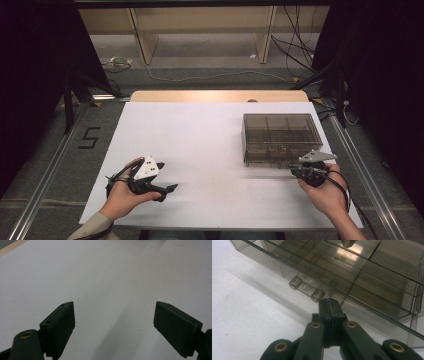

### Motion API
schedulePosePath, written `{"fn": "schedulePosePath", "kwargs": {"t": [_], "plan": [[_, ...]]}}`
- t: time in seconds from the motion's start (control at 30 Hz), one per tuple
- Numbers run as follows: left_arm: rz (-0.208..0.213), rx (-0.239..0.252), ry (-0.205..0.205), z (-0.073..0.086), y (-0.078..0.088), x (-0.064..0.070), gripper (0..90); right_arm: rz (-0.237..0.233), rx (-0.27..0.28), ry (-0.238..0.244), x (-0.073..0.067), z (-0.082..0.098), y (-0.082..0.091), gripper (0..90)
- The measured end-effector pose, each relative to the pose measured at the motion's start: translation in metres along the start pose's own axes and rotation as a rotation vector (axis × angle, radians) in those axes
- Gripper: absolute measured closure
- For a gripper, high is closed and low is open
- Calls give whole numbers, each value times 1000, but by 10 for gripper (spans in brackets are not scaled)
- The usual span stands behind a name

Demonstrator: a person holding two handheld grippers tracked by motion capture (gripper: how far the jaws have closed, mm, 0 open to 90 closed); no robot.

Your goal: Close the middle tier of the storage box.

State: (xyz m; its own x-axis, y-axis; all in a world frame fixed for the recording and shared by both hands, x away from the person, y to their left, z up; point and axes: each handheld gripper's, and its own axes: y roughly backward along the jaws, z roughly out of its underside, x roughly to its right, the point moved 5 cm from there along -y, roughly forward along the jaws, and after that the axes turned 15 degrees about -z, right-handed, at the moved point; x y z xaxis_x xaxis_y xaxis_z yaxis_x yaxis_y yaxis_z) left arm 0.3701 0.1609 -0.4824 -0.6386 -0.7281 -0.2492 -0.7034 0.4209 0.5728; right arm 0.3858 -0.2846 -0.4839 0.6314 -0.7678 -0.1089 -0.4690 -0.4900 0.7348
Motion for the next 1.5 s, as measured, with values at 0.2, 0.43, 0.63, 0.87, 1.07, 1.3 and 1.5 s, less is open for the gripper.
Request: {"fn": "schedulePosePath", "kwargs": {"t": [0.2,0.43,0.63,0.87,1.07,1.3,1.5], "plan": [[0,-1,-2,0,0,0,175,0,0,-1,0,0,0,900],[-1,-1,0,0,0,0,175,4,3,0,1,-1,-1,900],[0,-2,-2,0,0,0,176,5,4,0,1,-1,-1,900],[0,-2,0,0,0,0,176,8,7,1,2,-2,-1,900],[0,-2,-1,0,0,0,175,10,8,0,2,-3,-2,900],[1,-3,-1,0,0,0,175,13,8,1,3,-3,-2,900],[0,-4,0,0,0,0,176,15,8,1,3,-4,-2,900]]}}
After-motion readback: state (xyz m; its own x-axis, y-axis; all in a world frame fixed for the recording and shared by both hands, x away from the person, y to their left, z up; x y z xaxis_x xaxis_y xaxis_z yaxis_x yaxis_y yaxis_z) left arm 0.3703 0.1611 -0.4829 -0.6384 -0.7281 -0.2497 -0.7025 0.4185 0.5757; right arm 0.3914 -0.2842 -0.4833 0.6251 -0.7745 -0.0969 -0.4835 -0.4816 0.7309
